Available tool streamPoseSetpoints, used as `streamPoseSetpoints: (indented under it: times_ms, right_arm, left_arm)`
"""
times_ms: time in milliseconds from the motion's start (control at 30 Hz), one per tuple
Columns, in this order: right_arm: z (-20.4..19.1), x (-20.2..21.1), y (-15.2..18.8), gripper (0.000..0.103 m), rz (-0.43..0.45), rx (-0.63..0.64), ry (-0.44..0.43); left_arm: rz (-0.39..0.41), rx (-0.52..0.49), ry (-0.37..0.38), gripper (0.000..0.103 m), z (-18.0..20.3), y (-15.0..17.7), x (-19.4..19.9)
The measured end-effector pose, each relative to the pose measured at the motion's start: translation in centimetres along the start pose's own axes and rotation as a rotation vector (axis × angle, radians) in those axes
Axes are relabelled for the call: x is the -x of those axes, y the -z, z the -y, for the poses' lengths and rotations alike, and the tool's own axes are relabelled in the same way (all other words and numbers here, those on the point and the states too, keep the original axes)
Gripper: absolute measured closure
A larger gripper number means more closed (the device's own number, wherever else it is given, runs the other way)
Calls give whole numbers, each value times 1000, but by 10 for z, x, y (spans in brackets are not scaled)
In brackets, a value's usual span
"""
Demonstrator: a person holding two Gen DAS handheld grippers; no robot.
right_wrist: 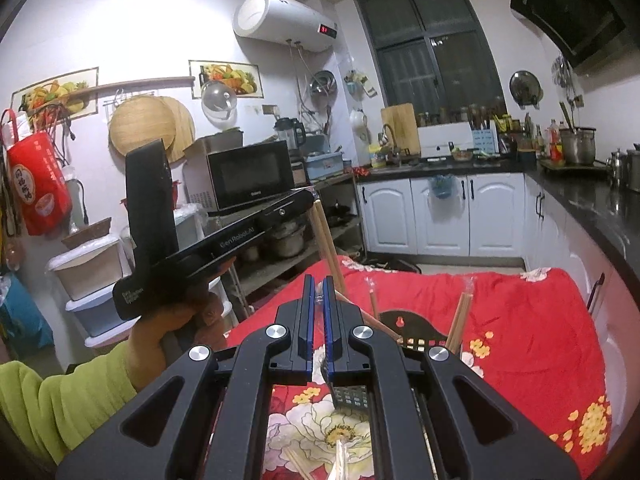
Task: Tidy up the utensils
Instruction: 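Lift both held chopsticks and carry them over the green caddy, then lower the chopsticks into the caddy slots and open both tools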
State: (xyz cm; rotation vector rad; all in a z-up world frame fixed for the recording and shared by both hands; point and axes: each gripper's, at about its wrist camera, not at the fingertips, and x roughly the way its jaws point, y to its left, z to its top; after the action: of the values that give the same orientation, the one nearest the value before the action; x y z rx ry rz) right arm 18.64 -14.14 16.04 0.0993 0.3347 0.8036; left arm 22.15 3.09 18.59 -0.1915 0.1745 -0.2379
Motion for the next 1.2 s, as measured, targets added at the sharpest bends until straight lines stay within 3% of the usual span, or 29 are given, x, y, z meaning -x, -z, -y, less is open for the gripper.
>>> streamPoseSetpoints:
  times_ms: [767, 833, 900, 1033, 1200]
  right_arm:
    - [24, -33, 23, 98, -67, -64, 66]
    - [26, -32, 24, 90, -66, -71, 72]
    - [28, -30, 25, 77, -62, -79, 79]
    - [30, -25, 27, 76, -57, -79, 93]
    - [33, -20, 30, 71, -52, -76, 108]
  left_arm:
    - [-88, 30, 4, 101, -17, 39, -27]
    - [-92, 27, 3, 95, -17, 41, -27]
    - [-98, 33, 6, 80, -18, 43, -26]
    - [-111, 46, 3, 77, -21, 46, -22]
    - [-111, 67, 5, 55, -24, 47, -12]
